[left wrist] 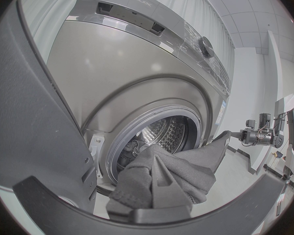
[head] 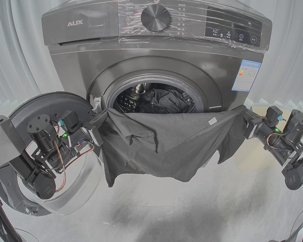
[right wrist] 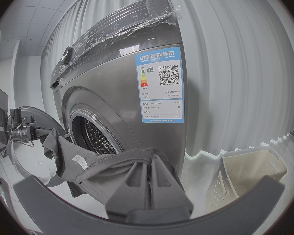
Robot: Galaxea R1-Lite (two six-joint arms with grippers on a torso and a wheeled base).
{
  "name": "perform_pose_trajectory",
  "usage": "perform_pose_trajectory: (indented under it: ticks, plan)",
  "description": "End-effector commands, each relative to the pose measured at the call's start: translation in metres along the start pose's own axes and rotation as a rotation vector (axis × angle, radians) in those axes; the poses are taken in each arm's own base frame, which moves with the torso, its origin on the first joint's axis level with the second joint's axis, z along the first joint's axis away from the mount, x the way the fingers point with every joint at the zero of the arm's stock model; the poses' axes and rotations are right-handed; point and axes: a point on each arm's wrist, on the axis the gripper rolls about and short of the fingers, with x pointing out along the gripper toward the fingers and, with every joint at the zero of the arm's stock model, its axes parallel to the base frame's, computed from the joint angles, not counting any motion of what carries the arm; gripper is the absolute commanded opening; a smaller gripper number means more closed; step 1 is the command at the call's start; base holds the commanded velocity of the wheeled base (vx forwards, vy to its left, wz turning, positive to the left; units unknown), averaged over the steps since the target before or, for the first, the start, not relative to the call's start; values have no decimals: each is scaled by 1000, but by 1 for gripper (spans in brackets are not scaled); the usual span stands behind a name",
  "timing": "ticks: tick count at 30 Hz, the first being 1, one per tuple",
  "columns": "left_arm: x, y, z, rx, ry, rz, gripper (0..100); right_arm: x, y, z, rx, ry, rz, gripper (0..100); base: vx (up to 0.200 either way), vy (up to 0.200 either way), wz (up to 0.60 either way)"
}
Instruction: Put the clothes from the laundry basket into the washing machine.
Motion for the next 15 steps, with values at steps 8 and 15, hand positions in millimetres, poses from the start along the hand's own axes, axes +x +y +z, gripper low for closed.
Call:
perform_pose_trajectory:
  ticks: [8, 15]
  plan:
    - [2, -15, 1, -5, -4, -41, 0, -4, 20, -8, 13, 35, 62, 0, 0, 0, 0]
    - [2, -16, 1, -5, -4, -42, 0, -3, 25, -12, 16, 46, 78, 0, 0, 0, 0]
